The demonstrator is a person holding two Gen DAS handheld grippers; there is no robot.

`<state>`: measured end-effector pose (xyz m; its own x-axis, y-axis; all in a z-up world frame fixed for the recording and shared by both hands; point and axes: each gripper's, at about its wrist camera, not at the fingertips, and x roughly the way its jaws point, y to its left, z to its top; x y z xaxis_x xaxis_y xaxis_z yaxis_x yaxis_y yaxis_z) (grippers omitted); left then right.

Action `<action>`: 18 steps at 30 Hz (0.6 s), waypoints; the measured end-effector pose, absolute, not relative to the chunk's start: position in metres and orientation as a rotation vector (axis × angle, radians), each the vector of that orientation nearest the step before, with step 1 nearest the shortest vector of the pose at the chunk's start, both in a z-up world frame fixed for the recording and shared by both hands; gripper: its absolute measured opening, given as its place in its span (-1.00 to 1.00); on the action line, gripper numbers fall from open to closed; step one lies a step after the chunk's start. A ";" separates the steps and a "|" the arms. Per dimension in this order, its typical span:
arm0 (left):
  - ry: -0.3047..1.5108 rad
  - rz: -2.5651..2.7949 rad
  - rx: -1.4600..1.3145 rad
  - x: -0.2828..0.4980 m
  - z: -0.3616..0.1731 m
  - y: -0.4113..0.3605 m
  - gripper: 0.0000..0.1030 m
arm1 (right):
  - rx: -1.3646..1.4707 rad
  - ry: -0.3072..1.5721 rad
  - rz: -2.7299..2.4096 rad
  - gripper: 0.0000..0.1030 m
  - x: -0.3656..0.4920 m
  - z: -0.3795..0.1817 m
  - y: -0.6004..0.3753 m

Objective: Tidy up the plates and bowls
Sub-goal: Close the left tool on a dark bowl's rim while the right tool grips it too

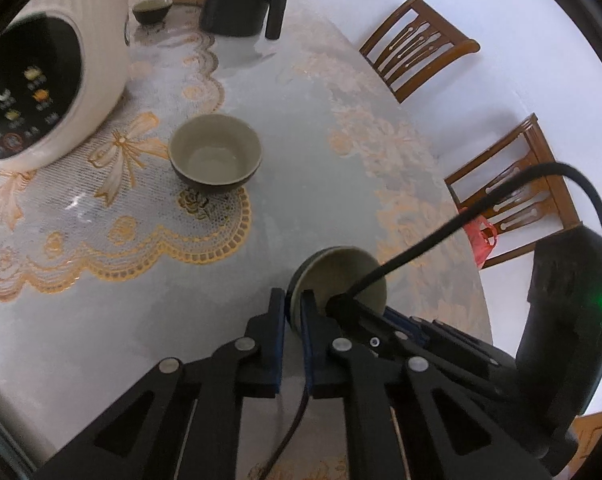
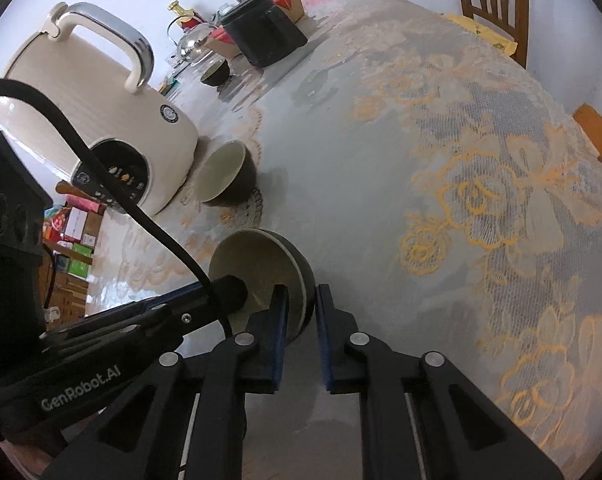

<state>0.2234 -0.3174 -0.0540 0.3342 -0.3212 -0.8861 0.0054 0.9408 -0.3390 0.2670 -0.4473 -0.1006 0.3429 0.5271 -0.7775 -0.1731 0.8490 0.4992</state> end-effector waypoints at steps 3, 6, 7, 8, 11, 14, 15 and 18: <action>1.206 -0.223 -0.295 0.214 -0.047 -0.313 -0.88 | 0.364 1.129 0.474 -0.68 0.258 -0.095 -0.446; 1.204 -0.218 -0.304 0.205 -0.041 -0.306 -0.88 | 0.367 1.122 0.485 -0.68 0.248 -0.089 -0.442; 1.200 -0.215 -0.308 0.200 -0.039 -0.304 -0.88 | 0.370 1.123 0.490 -0.68 0.244 -0.087 -0.441; 1.196 -0.212 -0.311 0.196 -0.037 -0.302 -0.88 | 0.372 1.123 0.495 -0.68 0.239 -0.085 -0.439; 1.183 -0.200 -0.308 0.182 -0.030 -0.293 -0.88 | 0.366 1.119 0.511 -0.68 0.228 -0.078 -0.430; 1.172 -0.188 -0.312 0.170 -0.024 -0.283 -0.88 | 0.356 1.113 0.524 -0.68 0.218 -0.073 -0.419; 1.165 -0.182 -0.315 0.163 -0.021 -0.277 -0.88 | 0.353 1.112 0.529 -0.68 0.214 -0.071 -0.416; 1.153 -0.164 -0.322 0.149 -0.015 -0.264 -0.88 | 0.348 1.113 0.550 -0.68 0.202 -0.066 -0.404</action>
<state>0.1489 -0.2641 -0.0147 0.4006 -0.2911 -0.8688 -0.0370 0.9423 -0.3328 0.2018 -0.4038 -0.0662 0.3305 0.5780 -0.7461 -0.2416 0.8160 0.5251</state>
